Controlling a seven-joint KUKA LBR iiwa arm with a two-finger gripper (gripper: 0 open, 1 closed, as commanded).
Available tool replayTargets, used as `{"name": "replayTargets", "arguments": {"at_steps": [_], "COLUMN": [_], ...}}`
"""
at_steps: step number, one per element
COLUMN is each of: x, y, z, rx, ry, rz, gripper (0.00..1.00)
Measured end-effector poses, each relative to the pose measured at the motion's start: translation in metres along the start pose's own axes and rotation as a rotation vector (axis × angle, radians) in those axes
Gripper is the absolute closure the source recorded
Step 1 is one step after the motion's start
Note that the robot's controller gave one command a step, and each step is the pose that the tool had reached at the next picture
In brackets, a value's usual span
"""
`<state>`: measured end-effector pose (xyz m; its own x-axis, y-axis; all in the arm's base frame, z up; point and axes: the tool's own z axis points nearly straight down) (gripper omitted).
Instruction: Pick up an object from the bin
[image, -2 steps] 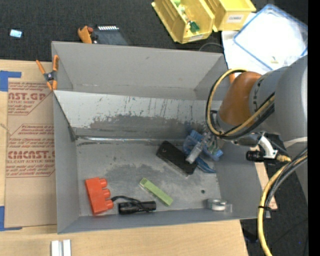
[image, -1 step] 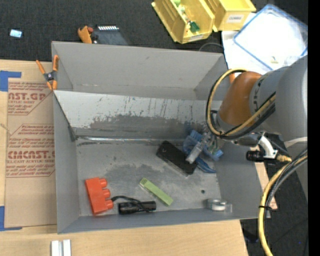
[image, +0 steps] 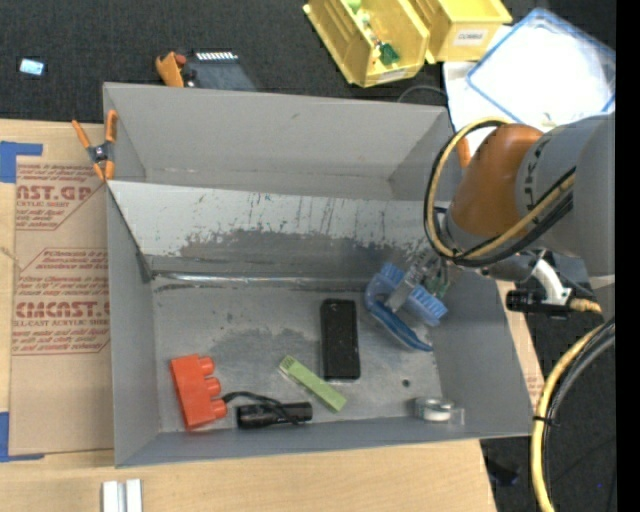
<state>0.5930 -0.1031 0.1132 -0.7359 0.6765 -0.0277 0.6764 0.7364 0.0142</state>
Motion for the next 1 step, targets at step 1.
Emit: {"name": "replayTargets", "arguments": {"at_steps": [1], "x": [-0.0010], "y": [0.0006], "z": [-0.0371], "rx": [-0.001], "ry": [0.000], "rz": [0.001], "gripper": [1.00]}}
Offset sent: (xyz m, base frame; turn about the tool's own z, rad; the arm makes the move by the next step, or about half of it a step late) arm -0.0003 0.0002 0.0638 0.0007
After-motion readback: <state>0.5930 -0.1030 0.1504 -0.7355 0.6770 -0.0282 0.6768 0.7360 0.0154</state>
